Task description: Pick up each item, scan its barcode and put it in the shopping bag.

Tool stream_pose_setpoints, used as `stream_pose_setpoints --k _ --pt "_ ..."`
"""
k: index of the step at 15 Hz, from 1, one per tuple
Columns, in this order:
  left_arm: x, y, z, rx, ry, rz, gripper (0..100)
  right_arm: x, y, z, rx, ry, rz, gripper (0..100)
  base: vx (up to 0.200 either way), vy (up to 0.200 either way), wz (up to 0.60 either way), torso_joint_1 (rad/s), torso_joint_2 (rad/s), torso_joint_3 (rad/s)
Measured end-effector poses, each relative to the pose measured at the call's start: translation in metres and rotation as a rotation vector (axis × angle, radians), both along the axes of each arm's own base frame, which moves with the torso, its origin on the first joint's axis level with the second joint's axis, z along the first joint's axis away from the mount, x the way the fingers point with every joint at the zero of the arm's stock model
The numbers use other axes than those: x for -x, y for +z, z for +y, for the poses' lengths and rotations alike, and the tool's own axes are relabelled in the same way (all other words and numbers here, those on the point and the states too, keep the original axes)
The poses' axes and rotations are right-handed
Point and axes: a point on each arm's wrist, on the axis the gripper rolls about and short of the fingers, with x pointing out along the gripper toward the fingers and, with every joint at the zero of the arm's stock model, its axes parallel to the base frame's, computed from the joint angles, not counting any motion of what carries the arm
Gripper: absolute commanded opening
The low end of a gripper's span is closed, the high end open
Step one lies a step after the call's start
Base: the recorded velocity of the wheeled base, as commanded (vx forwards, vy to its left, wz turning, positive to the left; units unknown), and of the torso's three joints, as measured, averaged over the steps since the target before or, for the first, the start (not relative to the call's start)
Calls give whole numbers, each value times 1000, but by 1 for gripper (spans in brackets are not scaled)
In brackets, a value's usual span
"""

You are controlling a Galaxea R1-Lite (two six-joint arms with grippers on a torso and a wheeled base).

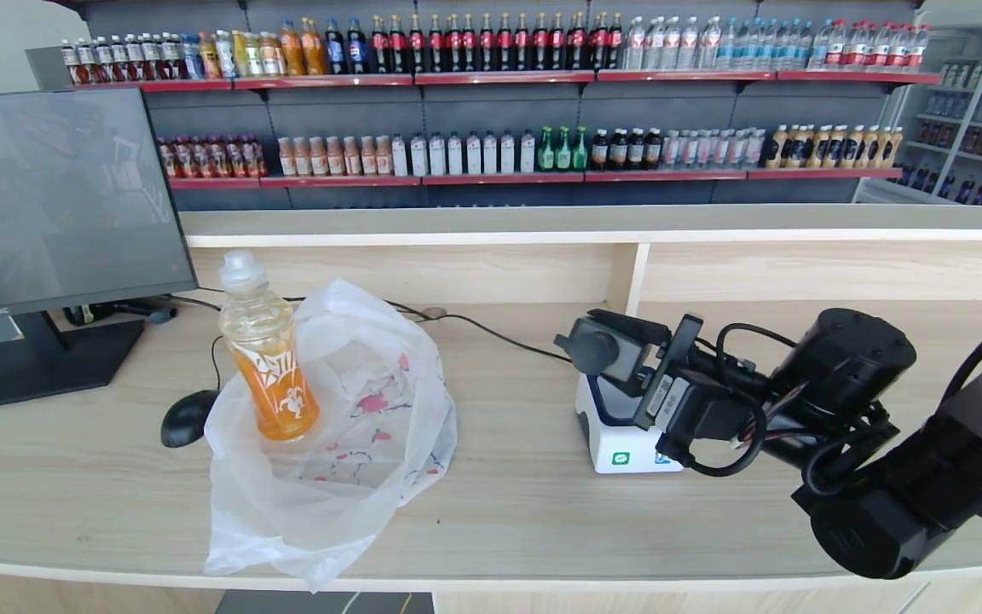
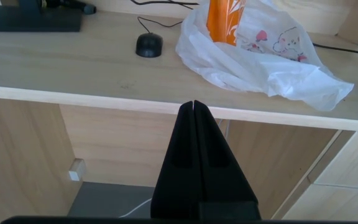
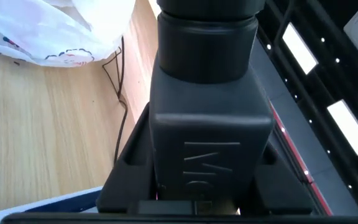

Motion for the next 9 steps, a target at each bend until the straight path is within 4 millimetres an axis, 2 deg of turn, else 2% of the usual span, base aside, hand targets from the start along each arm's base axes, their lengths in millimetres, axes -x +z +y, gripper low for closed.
stream_pose_setpoints --k 4,9 --pt "0 0 0 0 0 0 0 4 -15 -2 26 6 59 0 0 0 0 0 0 0" --pt "0 0 0 0 0 -2 0 5 -24 -3 41 7 92 0 0 0 0 0 0 0"
